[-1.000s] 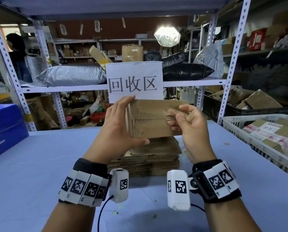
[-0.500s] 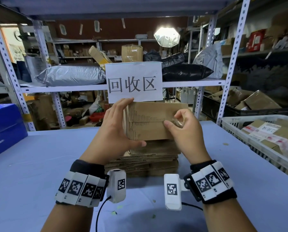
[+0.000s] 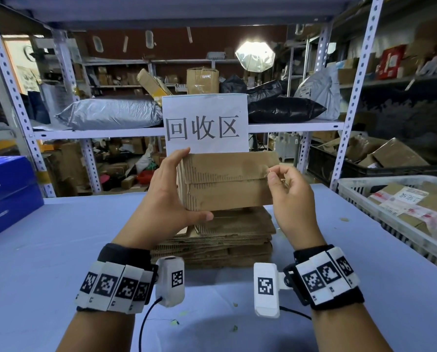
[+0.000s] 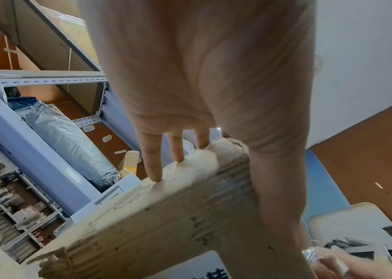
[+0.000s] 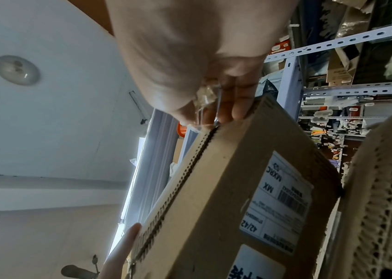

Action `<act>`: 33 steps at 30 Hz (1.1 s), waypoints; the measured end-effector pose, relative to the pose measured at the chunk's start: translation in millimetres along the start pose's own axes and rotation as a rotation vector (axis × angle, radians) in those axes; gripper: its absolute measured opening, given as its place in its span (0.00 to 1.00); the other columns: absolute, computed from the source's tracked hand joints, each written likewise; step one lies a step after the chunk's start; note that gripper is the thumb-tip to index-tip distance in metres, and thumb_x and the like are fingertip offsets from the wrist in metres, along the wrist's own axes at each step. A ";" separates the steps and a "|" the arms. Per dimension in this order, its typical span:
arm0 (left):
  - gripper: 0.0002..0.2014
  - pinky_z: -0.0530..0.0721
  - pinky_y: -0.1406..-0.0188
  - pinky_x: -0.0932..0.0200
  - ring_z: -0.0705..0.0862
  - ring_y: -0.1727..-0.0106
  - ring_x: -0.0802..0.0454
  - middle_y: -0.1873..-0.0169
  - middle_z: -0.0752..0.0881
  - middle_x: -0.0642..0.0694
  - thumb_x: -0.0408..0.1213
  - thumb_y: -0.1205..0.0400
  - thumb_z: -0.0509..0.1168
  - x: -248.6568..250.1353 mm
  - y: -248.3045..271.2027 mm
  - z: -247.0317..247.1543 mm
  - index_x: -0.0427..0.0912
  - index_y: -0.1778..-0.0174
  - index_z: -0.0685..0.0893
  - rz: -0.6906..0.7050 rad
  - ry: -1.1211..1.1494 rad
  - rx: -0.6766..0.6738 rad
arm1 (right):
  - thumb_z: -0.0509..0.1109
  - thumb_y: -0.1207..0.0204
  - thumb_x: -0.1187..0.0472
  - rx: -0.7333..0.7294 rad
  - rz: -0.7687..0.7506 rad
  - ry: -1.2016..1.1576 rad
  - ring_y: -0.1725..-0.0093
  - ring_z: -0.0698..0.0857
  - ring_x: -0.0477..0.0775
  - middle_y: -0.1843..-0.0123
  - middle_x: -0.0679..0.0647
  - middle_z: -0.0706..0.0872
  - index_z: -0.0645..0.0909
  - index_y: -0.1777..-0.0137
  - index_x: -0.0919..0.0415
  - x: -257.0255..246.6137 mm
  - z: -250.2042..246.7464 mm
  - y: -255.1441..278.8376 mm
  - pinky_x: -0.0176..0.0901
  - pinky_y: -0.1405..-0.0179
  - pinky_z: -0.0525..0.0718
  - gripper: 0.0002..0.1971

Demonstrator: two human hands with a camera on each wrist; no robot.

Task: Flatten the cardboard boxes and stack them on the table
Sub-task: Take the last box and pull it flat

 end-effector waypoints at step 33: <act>0.63 0.74 0.20 0.39 0.65 0.18 0.59 0.24 0.64 0.70 0.50 0.42 0.89 2.0 2.5 4.8 0.67 0.16 0.55 -0.001 -0.035 0.022 | 0.79 0.27 0.48 -0.126 -0.097 0.189 0.50 0.79 0.36 0.49 0.42 0.81 0.82 0.42 0.47 -9.7 8.9 2.4 0.29 0.54 0.76 0.16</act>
Point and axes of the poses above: each hand's wrist, its own y-axis away from the middle knuckle, its own z-axis out of the palm, x = y × z, the point moved 4 cm from there along -y, towards the middle knuckle
